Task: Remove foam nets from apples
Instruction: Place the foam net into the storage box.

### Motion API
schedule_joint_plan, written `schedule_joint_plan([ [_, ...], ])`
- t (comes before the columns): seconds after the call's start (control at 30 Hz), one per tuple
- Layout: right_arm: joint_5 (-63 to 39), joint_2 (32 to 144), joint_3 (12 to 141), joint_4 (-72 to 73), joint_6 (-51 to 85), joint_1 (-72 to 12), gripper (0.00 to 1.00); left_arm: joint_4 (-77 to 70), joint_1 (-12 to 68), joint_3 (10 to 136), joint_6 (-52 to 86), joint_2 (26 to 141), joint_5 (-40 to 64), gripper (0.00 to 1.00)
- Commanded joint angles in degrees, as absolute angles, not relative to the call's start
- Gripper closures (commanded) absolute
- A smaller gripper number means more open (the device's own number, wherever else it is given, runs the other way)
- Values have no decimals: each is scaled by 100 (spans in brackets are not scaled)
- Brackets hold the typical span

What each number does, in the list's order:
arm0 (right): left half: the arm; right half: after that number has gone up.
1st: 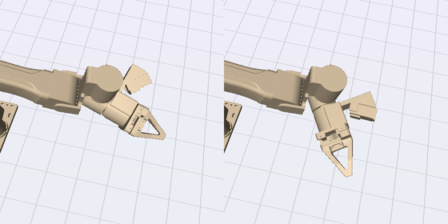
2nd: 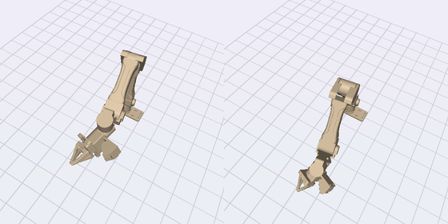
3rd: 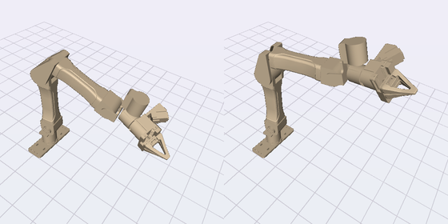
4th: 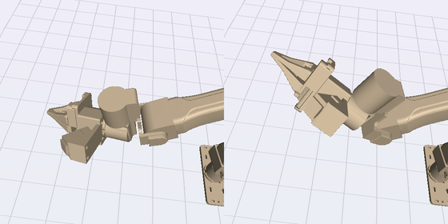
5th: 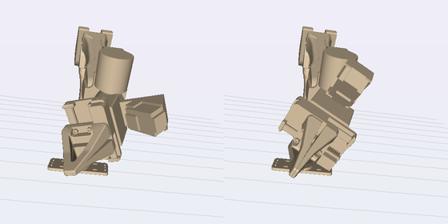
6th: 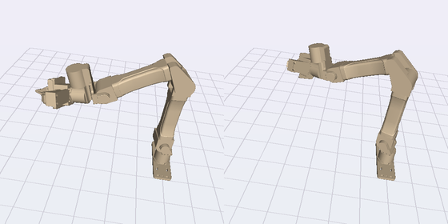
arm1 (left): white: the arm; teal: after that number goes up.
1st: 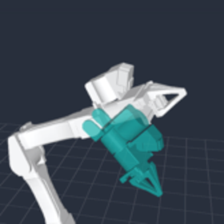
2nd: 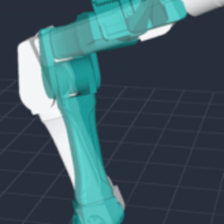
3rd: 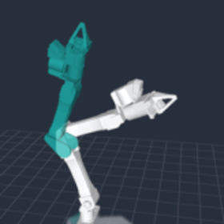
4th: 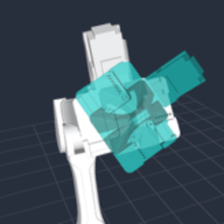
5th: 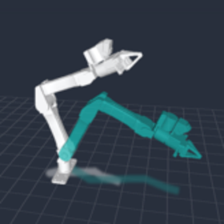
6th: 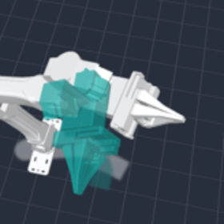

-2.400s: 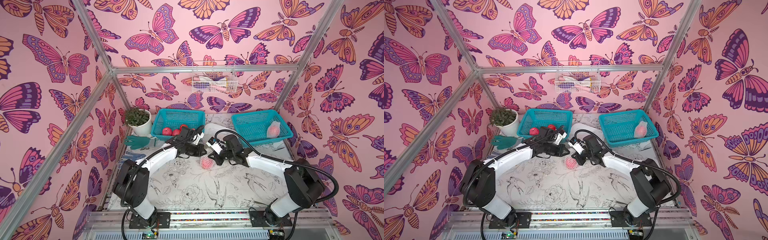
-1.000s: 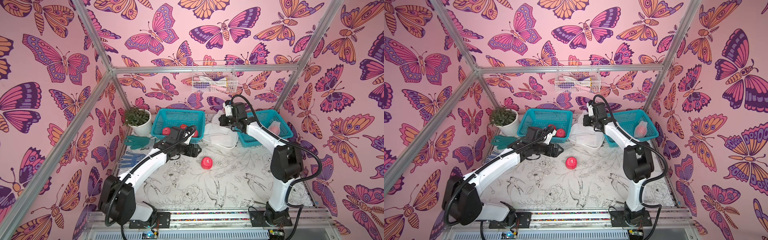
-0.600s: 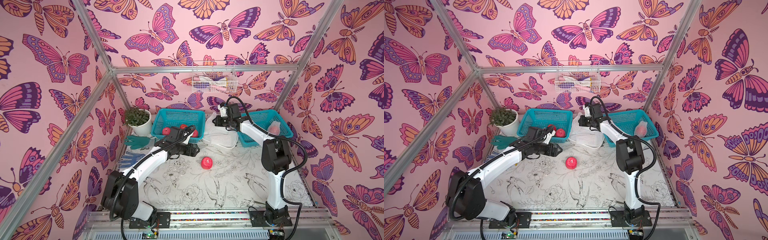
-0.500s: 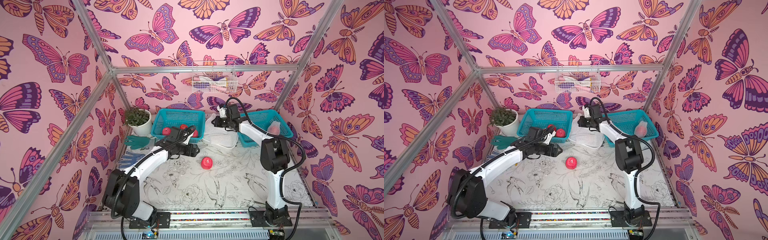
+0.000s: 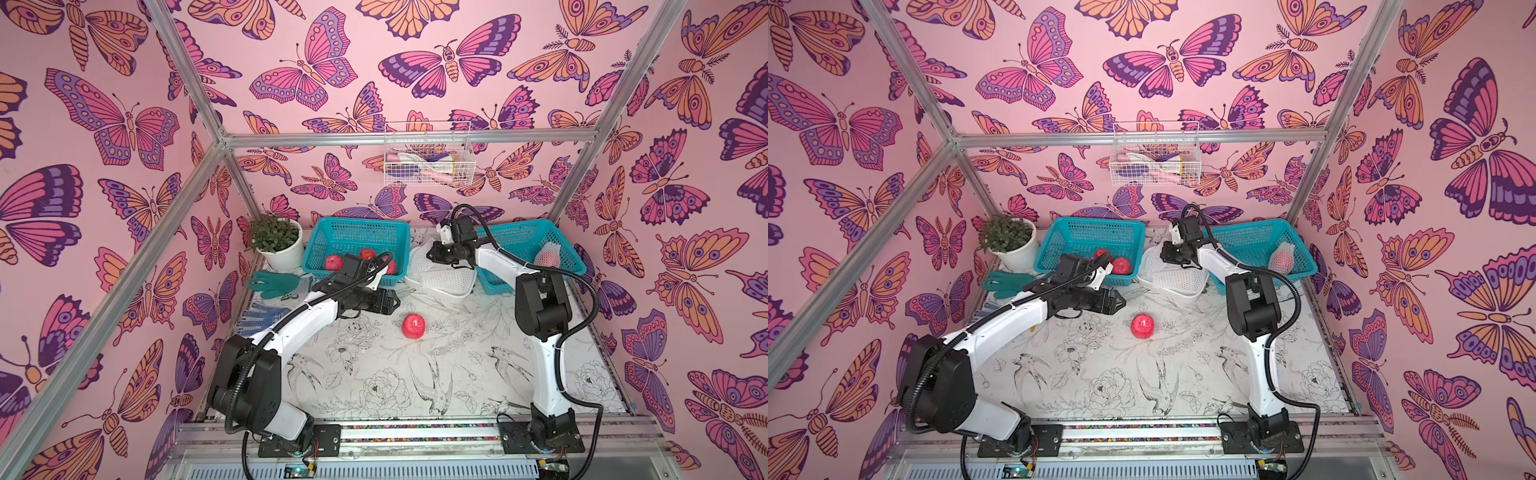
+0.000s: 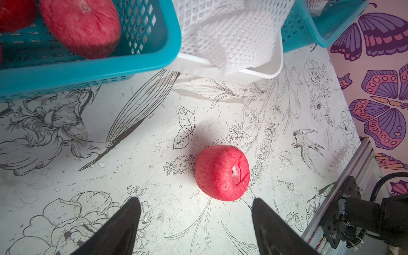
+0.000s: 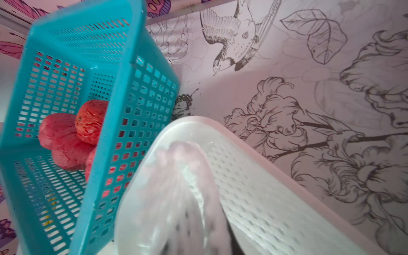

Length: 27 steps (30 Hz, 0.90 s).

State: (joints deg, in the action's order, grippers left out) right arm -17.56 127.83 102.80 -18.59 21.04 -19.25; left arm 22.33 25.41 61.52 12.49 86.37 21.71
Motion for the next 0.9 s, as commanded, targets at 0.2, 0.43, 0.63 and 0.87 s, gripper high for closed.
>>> schedule_joint_plan([
  [0.2, -809, 12296, 10323, -2375, 1779, -1940, 43, 2145, 2505, 6204, 1345, 8564, 2354, 19],
  [0.43, -445, 12026, 10354, -2544, 1533, -2034, 22, 2145, 2514, 6162, 1377, 8412, 2343, 19],
  [0.63, -459, 11932, 10312, -2713, 1513, -2060, 16, 2205, 2522, 6185, 1378, 8378, 2358, 19],
  [0.87, -338, 11830, 10172, -2742, 1483, -2065, 14, 2250, 2584, 6162, 1375, 8279, 2310, 19],
])
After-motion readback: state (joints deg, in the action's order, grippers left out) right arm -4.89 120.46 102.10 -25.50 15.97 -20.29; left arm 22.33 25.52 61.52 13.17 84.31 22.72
